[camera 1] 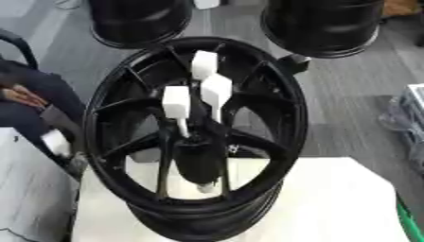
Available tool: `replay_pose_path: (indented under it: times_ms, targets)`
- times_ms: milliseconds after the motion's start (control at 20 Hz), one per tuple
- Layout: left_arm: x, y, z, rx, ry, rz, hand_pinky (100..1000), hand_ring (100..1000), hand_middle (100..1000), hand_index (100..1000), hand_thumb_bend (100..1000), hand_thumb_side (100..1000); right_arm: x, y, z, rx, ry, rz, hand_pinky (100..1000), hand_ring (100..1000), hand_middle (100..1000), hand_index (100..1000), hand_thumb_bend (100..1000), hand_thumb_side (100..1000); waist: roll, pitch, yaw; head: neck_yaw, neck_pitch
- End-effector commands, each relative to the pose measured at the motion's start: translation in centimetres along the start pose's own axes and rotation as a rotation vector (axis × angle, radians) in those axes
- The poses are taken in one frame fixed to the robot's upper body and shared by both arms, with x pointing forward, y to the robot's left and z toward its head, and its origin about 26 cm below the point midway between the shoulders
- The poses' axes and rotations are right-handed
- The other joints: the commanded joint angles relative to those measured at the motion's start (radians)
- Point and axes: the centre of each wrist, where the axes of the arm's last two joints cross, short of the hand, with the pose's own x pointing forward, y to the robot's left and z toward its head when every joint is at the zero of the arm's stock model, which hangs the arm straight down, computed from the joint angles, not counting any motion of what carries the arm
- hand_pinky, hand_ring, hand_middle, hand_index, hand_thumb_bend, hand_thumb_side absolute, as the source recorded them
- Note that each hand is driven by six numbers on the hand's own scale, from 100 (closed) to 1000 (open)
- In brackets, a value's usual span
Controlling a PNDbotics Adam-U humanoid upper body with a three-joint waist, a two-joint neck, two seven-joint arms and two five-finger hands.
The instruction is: Pull the pin out of the wheel hub.
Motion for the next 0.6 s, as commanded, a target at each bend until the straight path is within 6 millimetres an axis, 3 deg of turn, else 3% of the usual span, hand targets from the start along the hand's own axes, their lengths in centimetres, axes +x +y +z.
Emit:
replay_pose_path:
  times_ms: [50, 350, 600]
  targets:
    - [-0.7, 0.3, 1.3, 0.041, 0.017, -0.009, 660, 430, 739, 848, 877, 348, 0.4, -0.3, -0.1, -0.002, -0.017, -0.001, 692, 754, 763, 922, 100, 1000, -0.002, -0.013, -0.001, 0.006, -0.002]
    - [1.2, -0.1, 0.7, 0.332, -0.029, 0.101, 614, 453, 656, 810, 791, 502, 0.5, 0.0, -0.1, -0.004, -0.021, -0.021, 692, 754, 763, 922, 100, 999, -0.02, -0.003, 0.005, 0.0, -0.002]
    - [2.3, -1.6, 1.2, 0.548, -0.005, 0.238, 590, 476, 603, 781, 772, 494, 0.5, 0.7, -0.1, 0.002, -0.022, -0.048, 693, 754, 763, 923, 100, 998, -0.048, 0.006, 0.01, 0.003, -0.002]
